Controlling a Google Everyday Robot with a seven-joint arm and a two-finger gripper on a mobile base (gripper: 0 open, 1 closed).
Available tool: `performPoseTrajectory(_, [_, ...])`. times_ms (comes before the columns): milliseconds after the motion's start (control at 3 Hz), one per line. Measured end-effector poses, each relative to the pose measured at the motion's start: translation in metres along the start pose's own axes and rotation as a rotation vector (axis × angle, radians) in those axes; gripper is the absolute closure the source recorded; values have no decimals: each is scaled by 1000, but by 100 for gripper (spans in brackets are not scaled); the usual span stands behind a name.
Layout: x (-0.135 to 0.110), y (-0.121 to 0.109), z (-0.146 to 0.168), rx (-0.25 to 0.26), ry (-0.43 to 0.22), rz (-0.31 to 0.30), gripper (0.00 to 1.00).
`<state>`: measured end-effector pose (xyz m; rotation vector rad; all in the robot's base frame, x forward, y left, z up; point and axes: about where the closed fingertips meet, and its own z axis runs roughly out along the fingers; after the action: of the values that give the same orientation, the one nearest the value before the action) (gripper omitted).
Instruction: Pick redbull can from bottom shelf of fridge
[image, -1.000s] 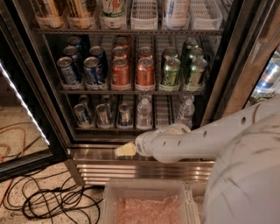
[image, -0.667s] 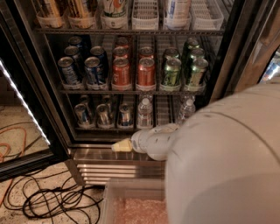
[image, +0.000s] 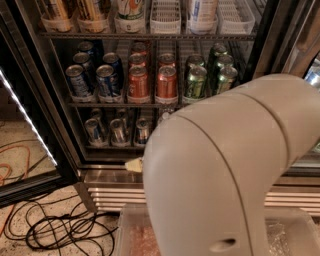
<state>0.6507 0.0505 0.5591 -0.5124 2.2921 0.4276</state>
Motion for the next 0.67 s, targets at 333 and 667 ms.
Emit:
performPoseTrajectory(333, [-6,-2,6,10,-30,8,20])
performPoseTrajectory(667, [-22,-6,3,28,-92,9,20])
